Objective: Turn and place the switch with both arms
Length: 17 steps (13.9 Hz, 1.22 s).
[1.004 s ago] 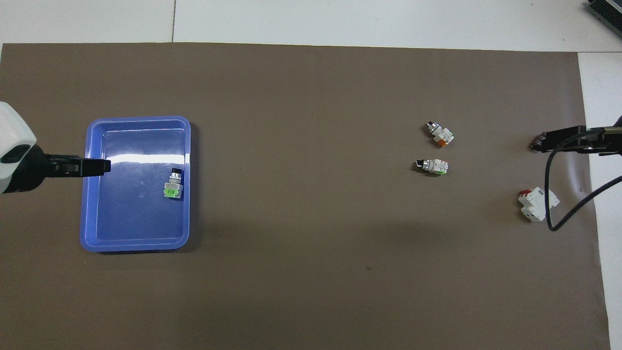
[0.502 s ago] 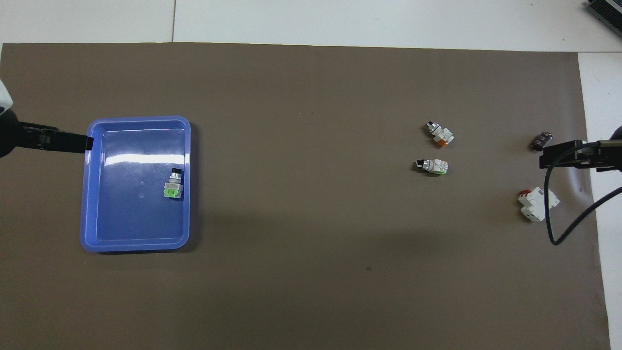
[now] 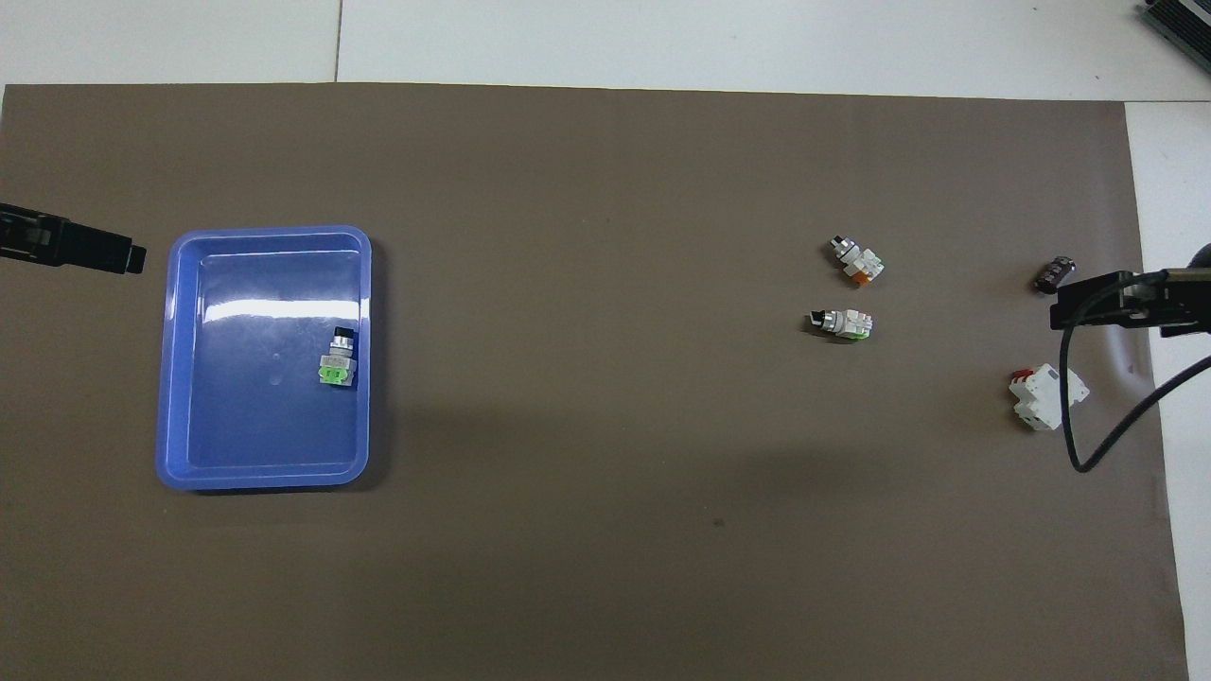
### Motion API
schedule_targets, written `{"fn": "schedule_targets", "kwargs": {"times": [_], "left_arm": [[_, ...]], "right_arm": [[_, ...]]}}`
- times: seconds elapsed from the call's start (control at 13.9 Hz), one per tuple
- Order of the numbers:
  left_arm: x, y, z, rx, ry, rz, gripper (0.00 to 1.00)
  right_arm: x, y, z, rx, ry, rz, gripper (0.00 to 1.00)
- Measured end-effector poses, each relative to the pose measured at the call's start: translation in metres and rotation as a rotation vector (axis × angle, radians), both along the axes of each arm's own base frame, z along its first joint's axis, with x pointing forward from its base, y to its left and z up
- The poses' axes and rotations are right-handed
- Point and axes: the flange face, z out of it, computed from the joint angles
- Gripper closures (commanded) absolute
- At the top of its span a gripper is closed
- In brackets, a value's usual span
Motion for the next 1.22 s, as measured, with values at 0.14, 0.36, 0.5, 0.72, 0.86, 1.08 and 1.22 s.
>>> {"fn": "schedule_targets", "kwargs": {"times": [0.14,0.36,0.5,0.72,0.86,1.08,1.22], "left_arm": [[-0.012,0.004,0.007,0.000,0.033,0.009,0.00],[-0.023,0.009,0.011,0.000,0.057,0.023,0.00],[-0.027,0.010,0.013,0.000,0.069,0.022,0.00],[-0.028,0.010,0.013,0.041,0.073,0.021,0.00],[-0.028,0.002,0.013,0.060,0.071,0.007,0.00],[-0.028,0.001,0.013,0.068,0.069,0.014,0.00],[-0.029,0.006,0.014,0.067,0.068,0.029,0.00]], "right_arm": [[0.000,0.000,0.000,0.000,0.001,0.000,0.00],[0.000,0.000,0.000,0.000,0.001,0.000,0.00],[0.000,0.000,0.000,0.000,0.001,0.000,0.00],[0.000,0.005,0.002,0.007,-0.004,-0.001,0.00],[0.000,0.008,0.003,0.018,-0.008,-0.015,0.00],[0.000,0.008,0.003,0.019,-0.008,-0.017,0.00],[0.000,0.008,0.003,0.019,-0.007,-0.017,0.00]]}}
